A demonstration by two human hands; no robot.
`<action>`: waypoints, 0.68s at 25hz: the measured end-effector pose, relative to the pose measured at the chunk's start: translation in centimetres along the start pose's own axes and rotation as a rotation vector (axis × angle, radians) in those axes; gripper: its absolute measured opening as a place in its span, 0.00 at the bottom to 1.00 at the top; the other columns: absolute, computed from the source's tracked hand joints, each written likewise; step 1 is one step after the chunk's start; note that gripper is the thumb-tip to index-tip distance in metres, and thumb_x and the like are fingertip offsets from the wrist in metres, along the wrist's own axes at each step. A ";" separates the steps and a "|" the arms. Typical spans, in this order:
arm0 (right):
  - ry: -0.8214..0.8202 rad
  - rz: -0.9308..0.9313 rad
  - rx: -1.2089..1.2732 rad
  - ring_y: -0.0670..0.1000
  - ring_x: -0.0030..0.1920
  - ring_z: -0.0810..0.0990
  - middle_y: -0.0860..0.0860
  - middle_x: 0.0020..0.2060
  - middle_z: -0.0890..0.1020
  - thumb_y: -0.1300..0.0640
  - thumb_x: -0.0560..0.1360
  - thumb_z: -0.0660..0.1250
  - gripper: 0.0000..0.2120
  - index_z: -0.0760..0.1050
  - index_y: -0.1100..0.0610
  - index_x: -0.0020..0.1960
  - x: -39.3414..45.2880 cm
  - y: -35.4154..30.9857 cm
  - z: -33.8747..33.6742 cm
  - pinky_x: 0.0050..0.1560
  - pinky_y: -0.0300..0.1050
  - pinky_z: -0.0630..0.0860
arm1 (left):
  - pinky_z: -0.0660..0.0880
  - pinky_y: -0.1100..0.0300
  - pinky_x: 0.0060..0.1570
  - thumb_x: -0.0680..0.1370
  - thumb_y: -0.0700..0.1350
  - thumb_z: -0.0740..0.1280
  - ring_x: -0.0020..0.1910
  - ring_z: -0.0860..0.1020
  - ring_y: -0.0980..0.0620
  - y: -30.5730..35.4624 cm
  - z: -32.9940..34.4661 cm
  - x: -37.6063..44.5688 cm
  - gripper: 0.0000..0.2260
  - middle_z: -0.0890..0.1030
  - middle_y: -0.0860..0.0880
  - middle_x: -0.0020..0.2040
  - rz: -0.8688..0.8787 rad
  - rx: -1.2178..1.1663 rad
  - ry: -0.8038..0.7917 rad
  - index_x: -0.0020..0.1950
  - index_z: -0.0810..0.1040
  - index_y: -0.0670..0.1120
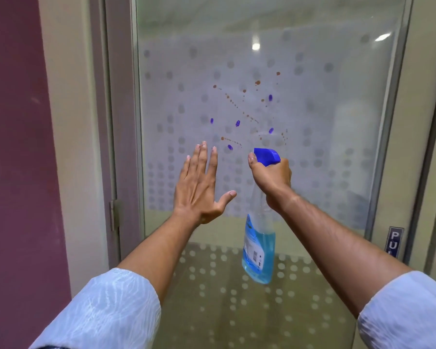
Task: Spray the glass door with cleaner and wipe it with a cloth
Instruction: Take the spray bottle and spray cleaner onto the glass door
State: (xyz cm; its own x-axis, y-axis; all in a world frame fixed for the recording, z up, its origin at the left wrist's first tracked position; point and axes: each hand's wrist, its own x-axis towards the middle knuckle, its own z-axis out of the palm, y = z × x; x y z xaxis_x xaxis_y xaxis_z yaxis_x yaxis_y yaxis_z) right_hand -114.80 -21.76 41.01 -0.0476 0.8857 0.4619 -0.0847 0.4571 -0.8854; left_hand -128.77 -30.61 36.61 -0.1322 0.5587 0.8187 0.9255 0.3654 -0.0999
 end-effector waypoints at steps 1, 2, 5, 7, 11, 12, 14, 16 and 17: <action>0.019 -0.003 0.001 0.46 0.29 0.72 0.45 0.30 0.72 0.46 0.71 0.72 0.17 0.66 0.50 0.34 0.6 -0.4 0.9 0.29 0.39 0.70 | 0.44 0.47 0.78 0.74 0.71 0.49 0.79 0.40 0.44 -1.1 0.5 0.9 0.45 0.41 0.40 0.80 0.019 -0.003 0.010 0.80 0.38 0.44; 0.038 -0.002 0.002 0.47 0.30 0.73 0.45 0.31 0.73 0.46 0.71 0.72 0.16 0.67 0.51 0.35 1.3 -0.7 1.6 0.30 0.40 0.72 | 0.44 0.47 0.78 0.74 0.71 0.48 0.79 0.39 0.44 -2.2 0.9 1.9 0.45 0.41 0.40 0.80 0.037 -0.007 0.019 0.80 0.38 0.44; 0.089 0.013 0.009 0.51 0.34 0.76 0.51 0.37 0.79 0.47 0.70 0.73 0.13 0.73 0.55 0.39 3.4 -2.3 4.2 0.37 0.45 0.76 | 0.44 0.46 0.78 0.73 0.71 0.48 0.79 0.39 0.44 -5.4 1.9 5.1 0.46 0.40 0.40 0.80 0.076 -0.045 0.055 0.80 0.38 0.44; 0.082 0.034 0.019 0.52 0.36 0.79 0.55 0.41 0.83 0.48 0.71 0.72 0.15 0.78 0.60 0.47 4.8 -4.0 5.6 0.35 0.44 0.77 | 0.45 0.46 0.78 0.73 0.71 0.48 0.79 0.40 0.44 -6.9 2.3 7.3 0.46 0.40 0.40 0.80 0.106 -0.062 0.091 0.80 0.38 0.43; 0.110 -0.022 0.026 0.51 0.34 0.82 0.58 0.43 0.86 0.51 0.73 0.71 0.15 0.79 0.62 0.52 7.4 -7.6 8.3 0.35 0.44 0.79 | 0.46 0.46 0.78 0.72 0.72 0.45 0.79 0.41 0.43 -9.0 2.7 11.1 0.46 0.41 0.40 0.80 0.142 -0.091 0.143 0.80 0.39 0.42; 0.110 -0.039 0.028 0.51 0.34 0.82 0.59 0.44 0.85 0.52 0.73 0.71 0.15 0.78 0.62 0.53 8.0 -8.6 8.9 0.35 0.45 0.79 | 0.45 0.46 0.78 0.72 0.72 0.45 0.79 0.41 0.43 -9.3 2.6 12.0 0.47 0.41 0.40 0.80 0.143 -0.095 0.157 0.80 0.39 0.42; 0.107 -0.066 0.021 0.50 0.34 0.83 0.57 0.43 0.85 0.52 0.73 0.71 0.16 0.76 0.61 0.54 8.9 -10.3 10.0 0.36 0.45 0.80 | 0.45 0.46 0.78 0.72 0.72 0.45 0.79 0.41 0.43 -10.0 2.2 13.5 0.47 0.42 0.40 0.80 0.144 -0.100 0.188 0.80 0.39 0.42; 0.110 -0.089 0.016 0.50 0.33 0.82 0.57 0.40 0.85 0.52 0.73 0.70 0.14 0.76 0.61 0.51 9.9 -11.7 11.0 0.40 0.48 0.82 | 0.45 0.46 0.77 0.72 0.72 0.46 0.79 0.42 0.43 -10.6 1.7 14.9 0.47 0.42 0.40 0.80 0.150 -0.107 0.222 0.80 0.39 0.42; 0.108 -0.101 0.018 0.51 0.33 0.82 0.57 0.38 0.84 0.52 0.73 0.70 0.12 0.75 0.60 0.49 10.2 -12.3 11.4 0.42 0.49 0.82 | 0.46 0.46 0.77 0.72 0.72 0.46 0.79 0.42 0.43 -10.9 1.4 15.5 0.47 0.42 0.40 0.80 0.155 -0.110 0.231 0.80 0.39 0.42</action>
State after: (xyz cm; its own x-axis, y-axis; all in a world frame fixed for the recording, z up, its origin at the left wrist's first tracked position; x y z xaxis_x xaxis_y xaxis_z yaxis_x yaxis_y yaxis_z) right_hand -125.63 -19.25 57.27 0.0692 0.8391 0.5396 -0.1013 0.5440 -0.8329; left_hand -141.46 -24.86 49.60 0.0859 0.4126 0.9069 0.9630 0.1990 -0.1818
